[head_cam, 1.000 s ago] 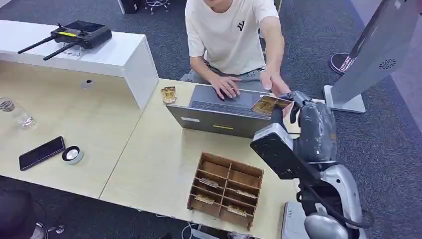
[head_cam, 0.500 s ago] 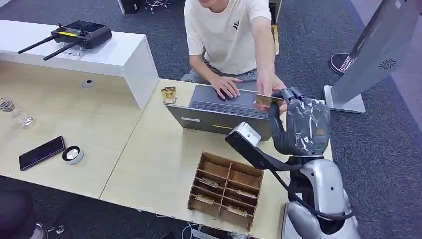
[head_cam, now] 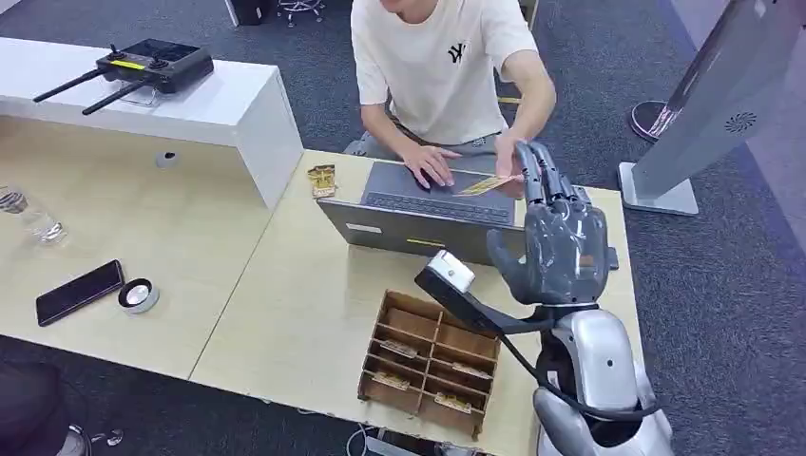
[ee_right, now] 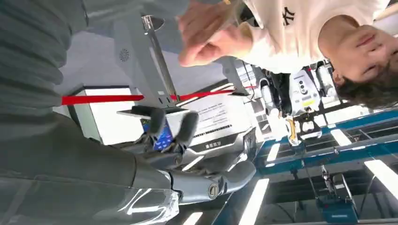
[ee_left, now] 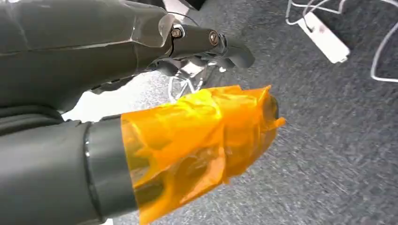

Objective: Pass the card to the sensor for recognition and then transmit it.

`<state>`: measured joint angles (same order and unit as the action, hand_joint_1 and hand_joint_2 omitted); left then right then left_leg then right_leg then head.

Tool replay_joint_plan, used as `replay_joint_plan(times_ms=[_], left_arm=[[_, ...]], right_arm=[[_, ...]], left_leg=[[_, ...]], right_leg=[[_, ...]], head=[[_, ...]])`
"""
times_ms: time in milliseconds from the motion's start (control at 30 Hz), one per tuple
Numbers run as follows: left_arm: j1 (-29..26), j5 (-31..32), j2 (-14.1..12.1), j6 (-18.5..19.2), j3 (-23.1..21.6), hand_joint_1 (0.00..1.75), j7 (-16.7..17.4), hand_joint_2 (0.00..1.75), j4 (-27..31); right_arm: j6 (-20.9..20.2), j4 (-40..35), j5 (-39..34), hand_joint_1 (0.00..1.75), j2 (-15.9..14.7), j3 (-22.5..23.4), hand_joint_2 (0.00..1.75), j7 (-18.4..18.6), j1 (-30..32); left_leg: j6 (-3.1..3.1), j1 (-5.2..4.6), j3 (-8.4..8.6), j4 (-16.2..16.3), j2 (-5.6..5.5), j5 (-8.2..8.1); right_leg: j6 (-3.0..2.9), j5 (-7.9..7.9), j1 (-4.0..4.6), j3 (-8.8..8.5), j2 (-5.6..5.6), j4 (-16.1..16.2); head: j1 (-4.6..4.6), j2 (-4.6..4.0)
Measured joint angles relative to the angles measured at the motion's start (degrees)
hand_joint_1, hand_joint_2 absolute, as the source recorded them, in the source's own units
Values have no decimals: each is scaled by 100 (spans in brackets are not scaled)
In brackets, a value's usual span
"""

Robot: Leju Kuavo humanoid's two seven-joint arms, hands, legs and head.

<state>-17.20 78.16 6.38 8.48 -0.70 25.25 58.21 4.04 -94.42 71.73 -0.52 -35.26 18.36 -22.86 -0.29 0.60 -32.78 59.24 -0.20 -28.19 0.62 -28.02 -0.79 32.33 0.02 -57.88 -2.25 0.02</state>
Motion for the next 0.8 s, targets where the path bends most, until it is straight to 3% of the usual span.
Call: replay_joint_plan(times_ms=[200,500,633,667,733,767,800], left_arm=[[-189,-177,-63,37,-131,0,98,0,441],[-448,-404,-76,-113,-172,0,164,0,788],[-231,-560,-74,-799,-131,0,-162,0,423],[-99,-581,-74,-1024,-98,0,-252,0,180],[17,-584,-63,-1202,-35,0,-321,0,-87],[55,-583,-59,-1237,-11,0,-341,0,-186],[86,-583,-57,-1261,9,0,-372,0,-278]], right_arm=[[168,-74,-687,0,107,59,175,-76,170],[966,-504,-3553,0,203,435,175,-583,666],[1106,-682,-4437,0,179,514,175,-819,917],[1106,-741,-4770,0,164,520,0,-926,1008],[1104,-837,-5142,0,122,529,0,-1060,1155],[1095,-876,-5305,0,92,533,175,-1103,1219],[1078,-926,-5494,0,59,533,175,-1154,1291]], left_leg=[[0,1,0,0,1,0],[-1,0,1,0,1,0],[-1,0,-2,0,-9,0],[-1,1,-2,0,-8,0],[-2,1,1,0,2,0],[-2,1,3,0,3,1],[-2,1,3,0,2,1]], right_leg=[[0,0,1,0,1,-1],[0,0,0,1,1,1],[0,0,-1,-1,-12,4],[0,0,-1,-1,-11,3],[-2,2,1,-1,0,2],[-2,2,1,0,3,2],[-2,2,1,0,2,2]], head=[[0,0],[0,0],[0,0],[0,0],[-2,0],[-2,0],[-2,0]])
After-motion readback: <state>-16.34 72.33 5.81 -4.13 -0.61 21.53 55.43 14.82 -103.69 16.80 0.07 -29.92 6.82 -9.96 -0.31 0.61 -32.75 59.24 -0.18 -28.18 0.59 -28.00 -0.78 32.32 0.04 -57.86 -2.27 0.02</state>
